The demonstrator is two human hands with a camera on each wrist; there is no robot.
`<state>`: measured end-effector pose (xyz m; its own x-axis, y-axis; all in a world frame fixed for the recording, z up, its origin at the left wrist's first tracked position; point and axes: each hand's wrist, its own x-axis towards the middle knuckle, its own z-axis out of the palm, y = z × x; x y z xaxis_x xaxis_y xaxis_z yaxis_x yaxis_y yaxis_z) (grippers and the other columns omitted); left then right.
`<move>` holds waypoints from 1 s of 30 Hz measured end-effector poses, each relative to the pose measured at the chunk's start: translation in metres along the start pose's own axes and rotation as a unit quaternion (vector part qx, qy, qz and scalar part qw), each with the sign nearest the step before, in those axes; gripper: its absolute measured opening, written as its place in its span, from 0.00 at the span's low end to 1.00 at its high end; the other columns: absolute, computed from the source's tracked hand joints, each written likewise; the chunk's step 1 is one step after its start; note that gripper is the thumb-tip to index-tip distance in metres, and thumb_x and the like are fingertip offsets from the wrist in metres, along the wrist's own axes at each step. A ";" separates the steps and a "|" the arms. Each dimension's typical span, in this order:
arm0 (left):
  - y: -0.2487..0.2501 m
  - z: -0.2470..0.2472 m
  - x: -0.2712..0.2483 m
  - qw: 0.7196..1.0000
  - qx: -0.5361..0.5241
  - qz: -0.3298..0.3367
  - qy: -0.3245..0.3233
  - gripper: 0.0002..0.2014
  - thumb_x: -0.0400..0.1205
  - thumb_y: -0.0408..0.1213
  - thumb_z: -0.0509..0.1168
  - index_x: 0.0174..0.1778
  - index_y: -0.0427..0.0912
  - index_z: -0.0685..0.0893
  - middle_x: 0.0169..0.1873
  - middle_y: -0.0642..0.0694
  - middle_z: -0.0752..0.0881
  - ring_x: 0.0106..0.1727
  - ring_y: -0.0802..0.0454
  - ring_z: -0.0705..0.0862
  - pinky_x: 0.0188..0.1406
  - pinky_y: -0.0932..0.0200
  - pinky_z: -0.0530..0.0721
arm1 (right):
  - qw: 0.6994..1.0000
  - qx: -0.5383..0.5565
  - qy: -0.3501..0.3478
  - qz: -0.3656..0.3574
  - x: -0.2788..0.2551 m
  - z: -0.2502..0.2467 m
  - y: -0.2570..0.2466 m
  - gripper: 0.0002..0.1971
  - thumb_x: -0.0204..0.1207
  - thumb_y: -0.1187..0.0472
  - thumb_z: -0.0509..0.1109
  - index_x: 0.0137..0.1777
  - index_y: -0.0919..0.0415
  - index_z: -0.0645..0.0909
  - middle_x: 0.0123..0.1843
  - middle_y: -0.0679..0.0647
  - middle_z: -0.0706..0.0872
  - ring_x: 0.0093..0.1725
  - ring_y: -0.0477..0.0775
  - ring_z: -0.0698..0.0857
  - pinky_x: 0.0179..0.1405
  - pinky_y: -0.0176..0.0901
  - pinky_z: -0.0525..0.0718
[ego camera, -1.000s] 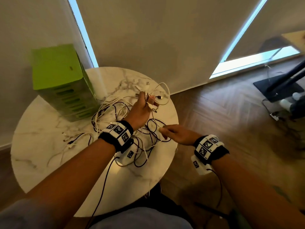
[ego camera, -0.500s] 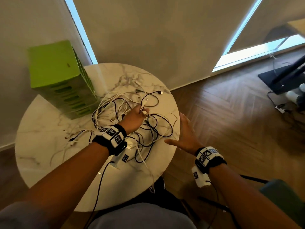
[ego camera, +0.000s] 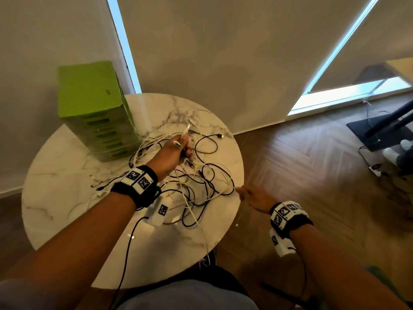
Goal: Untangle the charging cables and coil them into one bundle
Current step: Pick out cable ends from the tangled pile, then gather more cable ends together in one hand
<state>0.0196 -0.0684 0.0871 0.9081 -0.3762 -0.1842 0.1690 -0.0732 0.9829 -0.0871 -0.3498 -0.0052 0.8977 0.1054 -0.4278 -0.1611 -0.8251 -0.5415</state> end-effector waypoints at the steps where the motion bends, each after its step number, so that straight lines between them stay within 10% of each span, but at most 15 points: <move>1: 0.001 -0.001 -0.002 1.000 0.016 0.002 -0.011 0.17 0.94 0.43 0.49 0.41 0.42 0.73 0.32 0.43 0.76 0.30 0.55 0.82 0.28 0.68 0.77 | 1.000 -0.016 -0.019 0.017 0.000 0.005 0.003 0.20 0.88 0.42 0.56 0.53 0.53 0.83 0.49 0.51 0.86 0.55 0.59 0.86 0.62 0.54 0.82; 6: -0.003 0.006 -0.010 0.997 0.073 -0.007 -0.035 0.18 0.93 0.45 0.49 0.44 0.38 0.75 0.37 0.42 0.83 0.34 0.59 0.82 0.28 0.72 0.74 | 0.994 -0.006 0.046 -0.094 0.015 0.011 -0.059 0.37 0.82 0.44 0.69 0.86 0.54 0.59 0.87 0.54 0.65 0.85 0.55 0.64 0.83 0.56 0.64; 10: -0.003 0.008 -0.011 0.995 0.094 0.005 -0.025 0.19 0.93 0.46 0.49 0.46 0.37 0.77 0.39 0.41 0.81 0.34 0.62 0.80 0.38 0.68 0.76 | 0.968 0.207 -0.059 -0.132 0.016 0.005 -0.132 0.38 0.81 0.49 0.73 0.86 0.49 0.55 0.64 0.46 0.84 0.63 0.37 0.82 0.64 0.33 0.76; 13: -0.002 0.002 -0.009 0.997 0.079 -0.019 0.017 0.18 0.91 0.53 0.51 0.47 0.45 0.78 0.38 0.47 0.81 0.39 0.54 0.77 0.43 0.58 0.75 | 0.957 0.241 0.038 -0.155 0.019 -0.002 -0.139 0.24 0.80 0.39 0.69 0.69 0.49 0.70 0.39 0.54 0.81 0.39 0.44 0.80 0.44 0.49 0.81; 18: 0.002 -0.016 -0.013 0.998 0.021 -0.049 0.027 0.23 0.85 0.65 0.54 0.46 0.47 0.77 0.36 0.47 0.80 0.36 0.52 0.78 0.48 0.52 0.81 | 0.965 0.171 0.173 -0.093 0.028 -0.013 -0.078 0.18 0.90 0.44 0.53 0.45 0.52 0.76 0.38 0.46 0.82 0.36 0.45 0.80 0.47 0.51 0.81; 20: 0.001 -0.023 -0.012 0.998 0.005 -0.063 0.028 0.28 0.78 0.75 0.56 0.35 0.53 0.81 0.33 0.47 0.80 0.36 0.51 0.79 0.47 0.51 0.79 | 0.989 0.094 0.102 -0.041 0.036 -0.005 -0.042 0.17 0.91 0.47 0.54 0.41 0.47 0.78 0.38 0.44 0.83 0.37 0.44 0.81 0.50 0.55 0.85; 23: 0.006 -0.020 -0.008 0.994 -0.079 -0.071 0.030 0.25 0.87 0.63 0.55 0.35 0.48 0.79 0.31 0.47 0.81 0.36 0.48 0.81 0.43 0.54 0.79 | 1.000 0.009 -0.019 -0.009 0.039 0.009 -0.032 0.08 0.89 0.55 0.60 0.57 0.49 0.81 0.56 0.50 0.87 0.56 0.52 0.85 0.67 0.56 0.81; 26: 0.014 -0.005 -0.006 0.993 -0.096 -0.076 -0.003 0.25 0.91 0.55 0.50 0.42 0.37 0.79 0.36 0.40 0.85 0.43 0.41 0.87 0.52 0.46 0.86 | 0.991 0.115 -0.028 -0.066 0.037 0.011 -0.078 0.24 0.86 0.55 0.66 0.81 0.53 0.70 0.81 0.50 0.72 0.80 0.49 0.70 0.76 0.40 0.66; 30: 0.022 0.008 0.001 0.990 -0.098 -0.086 -0.048 0.21 0.91 0.55 0.51 0.56 0.38 0.75 0.45 0.32 0.88 0.48 0.36 0.89 0.56 0.42 0.87 | 0.949 0.237 -0.156 -0.135 0.037 0.016 -0.145 0.28 0.82 0.44 0.68 0.80 0.51 0.72 0.78 0.46 0.78 0.76 0.44 0.76 0.78 0.42 0.70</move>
<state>0.0215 -0.0781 0.1082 0.8206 -0.4600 -0.3391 0.3979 0.0339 0.9168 -0.0369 -0.2178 0.0456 0.7795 0.4974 -0.3808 -0.1754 -0.4102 -0.8950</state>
